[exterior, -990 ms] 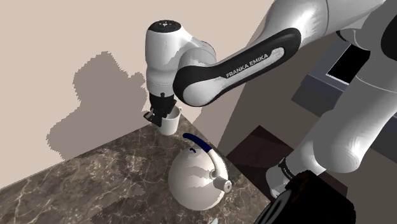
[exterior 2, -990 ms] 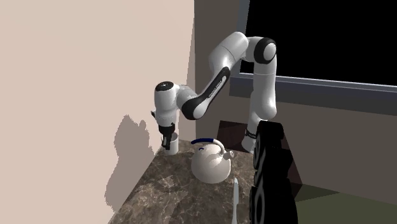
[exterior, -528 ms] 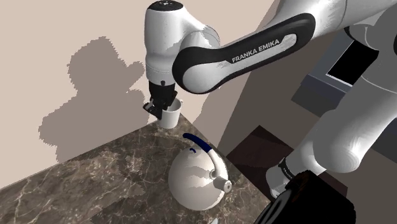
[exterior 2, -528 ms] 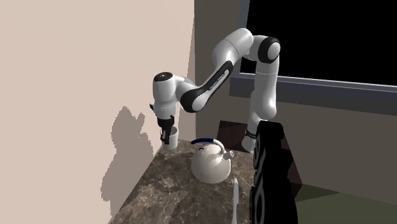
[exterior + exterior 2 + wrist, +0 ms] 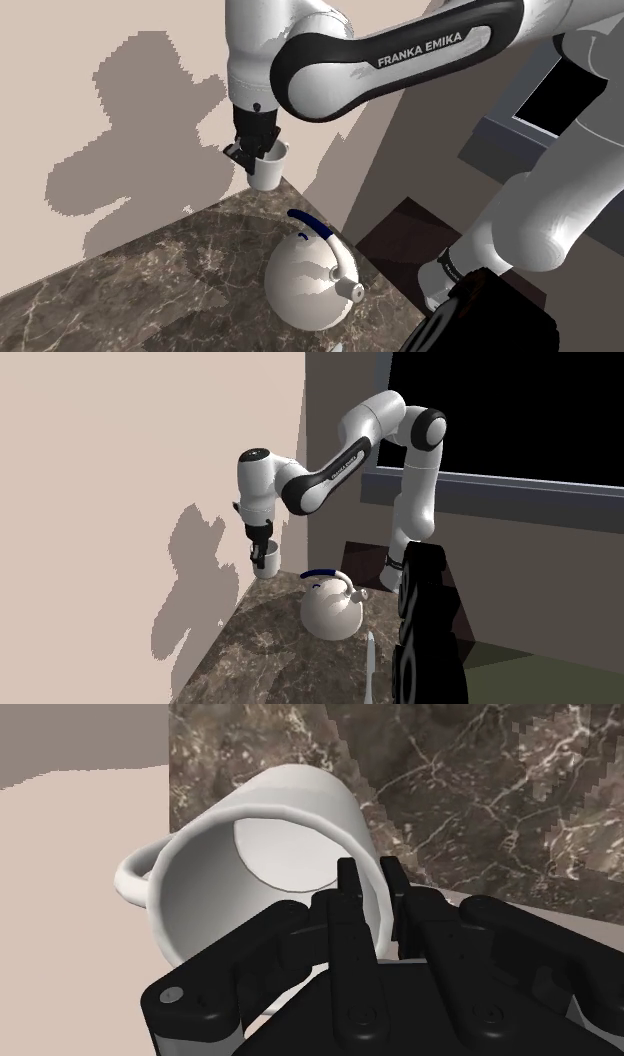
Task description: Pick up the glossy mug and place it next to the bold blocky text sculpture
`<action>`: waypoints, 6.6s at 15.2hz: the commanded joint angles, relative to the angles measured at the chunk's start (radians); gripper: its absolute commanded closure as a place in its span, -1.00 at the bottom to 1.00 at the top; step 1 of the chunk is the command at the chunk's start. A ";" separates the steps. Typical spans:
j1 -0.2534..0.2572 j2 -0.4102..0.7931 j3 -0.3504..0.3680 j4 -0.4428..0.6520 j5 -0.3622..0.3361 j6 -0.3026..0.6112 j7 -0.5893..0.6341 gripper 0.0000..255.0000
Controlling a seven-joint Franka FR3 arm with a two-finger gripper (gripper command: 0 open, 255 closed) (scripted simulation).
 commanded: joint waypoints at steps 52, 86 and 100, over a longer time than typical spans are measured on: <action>0.068 0.136 0.034 0.881 -0.069 -0.767 -0.019 1.00; 0.266 0.108 0.151 0.569 -0.068 -0.524 0.350 1.00; 0.241 0.067 0.142 0.336 -0.044 -0.321 0.353 1.00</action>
